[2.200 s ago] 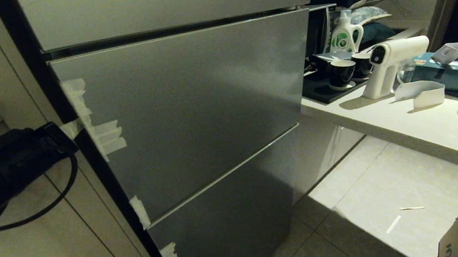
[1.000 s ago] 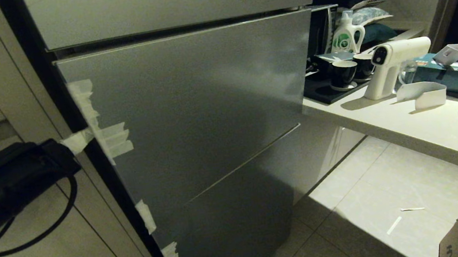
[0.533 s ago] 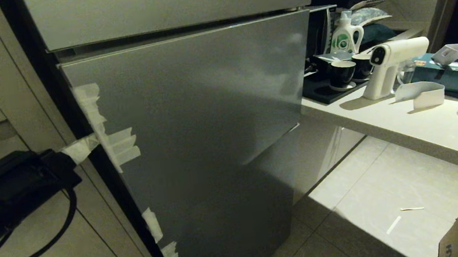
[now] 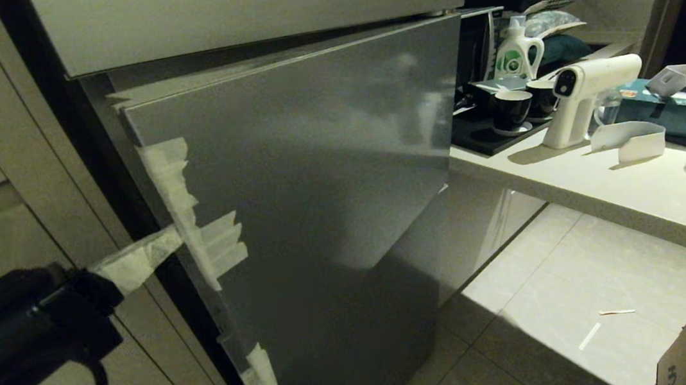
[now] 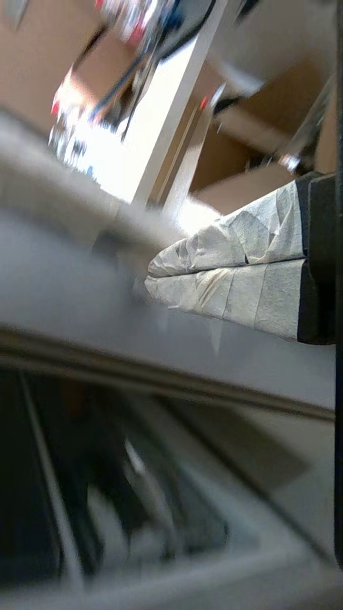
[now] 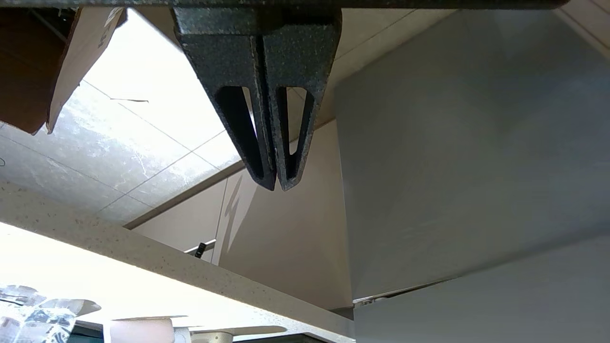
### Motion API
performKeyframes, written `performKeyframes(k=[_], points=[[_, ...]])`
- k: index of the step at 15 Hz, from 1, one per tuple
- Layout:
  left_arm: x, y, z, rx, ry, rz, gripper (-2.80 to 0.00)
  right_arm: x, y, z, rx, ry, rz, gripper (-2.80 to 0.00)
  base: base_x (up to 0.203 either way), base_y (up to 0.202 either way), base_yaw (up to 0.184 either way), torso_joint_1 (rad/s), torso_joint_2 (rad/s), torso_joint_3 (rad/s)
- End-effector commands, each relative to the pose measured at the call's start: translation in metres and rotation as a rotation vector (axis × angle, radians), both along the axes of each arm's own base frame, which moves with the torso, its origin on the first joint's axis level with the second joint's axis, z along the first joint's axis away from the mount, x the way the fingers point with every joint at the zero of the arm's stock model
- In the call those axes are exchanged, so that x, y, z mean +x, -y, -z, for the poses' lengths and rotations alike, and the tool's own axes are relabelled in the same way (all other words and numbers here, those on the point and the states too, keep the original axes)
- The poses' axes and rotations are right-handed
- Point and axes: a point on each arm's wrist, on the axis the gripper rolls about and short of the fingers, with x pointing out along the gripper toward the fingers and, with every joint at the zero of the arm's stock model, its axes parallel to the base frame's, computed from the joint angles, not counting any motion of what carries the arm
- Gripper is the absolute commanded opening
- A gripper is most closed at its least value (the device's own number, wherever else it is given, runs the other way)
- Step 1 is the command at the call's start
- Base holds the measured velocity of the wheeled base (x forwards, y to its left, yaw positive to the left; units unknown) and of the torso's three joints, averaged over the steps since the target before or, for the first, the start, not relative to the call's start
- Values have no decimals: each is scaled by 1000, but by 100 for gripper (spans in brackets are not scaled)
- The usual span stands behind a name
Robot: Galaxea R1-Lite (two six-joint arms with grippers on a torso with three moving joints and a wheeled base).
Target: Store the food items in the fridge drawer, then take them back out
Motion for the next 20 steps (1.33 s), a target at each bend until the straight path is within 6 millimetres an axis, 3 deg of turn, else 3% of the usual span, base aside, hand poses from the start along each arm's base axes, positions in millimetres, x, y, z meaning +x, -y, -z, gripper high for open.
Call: performKeyframes(k=[1, 5, 10, 14, 17, 20], points=[[-26, 3, -6, -21, 63, 69, -280, 3, 0, 8, 0, -31, 0, -280, 0, 0, 0, 0, 0, 0], [-57, 6, -5, -17, 39, 183, -280, 3, 0, 8, 0, -31, 0, -280, 0, 0, 0, 0, 0, 0], [-26, 12, -20, -34, 26, -78, -280, 3, 0, 8, 2, -31, 0, -280, 0, 0, 0, 0, 0, 0], [-12, -2, -42, -39, 104, -281, -280, 3, 0, 8, 2, -31, 0, -280, 0, 0, 0, 0, 0, 0], [-1, 3, -31, 19, 70, -278, -280, 3, 0, 8, 2, -31, 0, -280, 0, 0, 0, 0, 0, 0], [-15, 1, -27, 20, 83, -230, -280, 3, 0, 8, -1, -31, -2, -280, 0, 0, 0, 0, 0, 0]])
